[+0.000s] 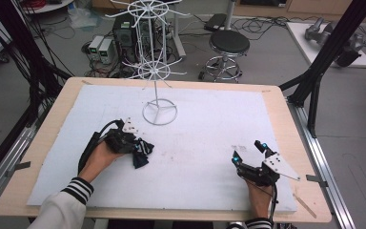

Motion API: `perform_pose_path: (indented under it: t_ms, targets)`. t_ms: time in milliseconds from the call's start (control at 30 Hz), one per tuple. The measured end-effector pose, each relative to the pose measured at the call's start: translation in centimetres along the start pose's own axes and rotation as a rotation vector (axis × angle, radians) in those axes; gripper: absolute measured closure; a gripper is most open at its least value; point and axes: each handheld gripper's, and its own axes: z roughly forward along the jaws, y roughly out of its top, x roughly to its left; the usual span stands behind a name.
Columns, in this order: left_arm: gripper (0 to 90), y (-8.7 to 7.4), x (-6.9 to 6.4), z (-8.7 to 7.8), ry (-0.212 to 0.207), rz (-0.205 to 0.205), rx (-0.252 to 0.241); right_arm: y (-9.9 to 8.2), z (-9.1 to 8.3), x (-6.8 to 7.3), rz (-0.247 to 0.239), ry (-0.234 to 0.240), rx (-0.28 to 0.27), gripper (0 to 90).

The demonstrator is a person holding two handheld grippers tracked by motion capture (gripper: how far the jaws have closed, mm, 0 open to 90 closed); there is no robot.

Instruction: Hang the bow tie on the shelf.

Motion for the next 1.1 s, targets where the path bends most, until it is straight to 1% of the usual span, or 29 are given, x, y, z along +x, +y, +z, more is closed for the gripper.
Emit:
perform_pose_path:
  t_ms: [33,133,233,300,333,400,433,567,633,667,700,767,800,833,867,933,1000,1100]
  targets:
    - [71.6,0.0,-0.1,-0.1,0.005,0.004,0.007,0.0,0.0,0.0,0.001,0.0,0.0,9.4]
    - [78.3,0.1,-0.3,-0.1,0.015,0.006,0.007,0.0,0.0,0.0,0.0,0.0,-0.001,9.4]
    - [82.0,0.0,-0.4,-0.2,0.022,0.012,0.008,0.0,0.0,0.0,0.001,0.0,-0.001,9.5]
    - [83.4,0.0,-0.4,-0.2,0.02,0.007,0.002,0.0,0.0,0.0,0.002,0.0,0.0,9.4]
    - [83.4,0.0,-0.4,-0.3,0.022,0.012,0.002,0.0,0.0,0.0,0.002,0.0,0.0,9.4]
    - [84.0,0.0,-0.4,-0.5,0.033,0.009,-0.02,0.0,0.0,0.0,0.001,0.0,0.0,9.4]
    - [84.2,-0.1,-0.4,-0.6,0.03,0.012,-0.027,0.0,0.0,0.0,0.002,0.0,0.0,9.5]
    - [84.4,0.0,-0.3,-1.2,0.045,-0.006,-0.083,0.0,0.0,0.0,0.002,0.001,0.0,9.4]
    - [84.5,0.0,-0.2,-1.5,0.046,-0.009,-0.108,0.0,0.0,0.0,0.002,0.0,0.0,9.4]
    - [84.5,0.0,-0.1,-1.7,0.049,-0.011,-0.119,0.0,0.0,0.0,0.004,-0.001,0.002,9.4]
    - [84.5,0.0,-0.1,-1.7,0.049,-0.011,-0.119,0.0,0.0,0.0,0.002,0.0,0.001,9.5]
    - [84.5,-0.1,0.0,-2.0,0.041,-0.034,-0.165,0.0,0.0,0.0,0.002,0.0,0.001,9.4]
    - [84.5,-0.1,0.1,-2.5,0.048,-0.044,-0.197,0.0,0.0,0.0,0.003,-0.001,0.002,9.5]
    - [84.5,-0.1,0.1,-2.5,0.048,-0.044,-0.197,0.0,0.0,0.0,0.003,-0.001,0.002,9.5]
    - [84.5,-0.1,0.2,-2.6,0.042,-0.055,-0.224,0.0,0.0,0.0,0.003,-0.001,0.002,9.4]
    - [84.5,-0.1,0.4,-3.1,0.044,-0.064,-0.258,0.0,0.0,0.0,0.001,-0.001,0.003,9.5]
    - [84.4,-0.3,0.7,-3.3,0.015,-0.091,-0.291,0.0,0.0,0.0,0.0,-0.001,0.002,9.4]
    - [84.5,-0.4,1.0,-3.6,0.012,-0.112,-0.323,0.0,0.0,0.1,0.003,-0.001,0.006,9.4]
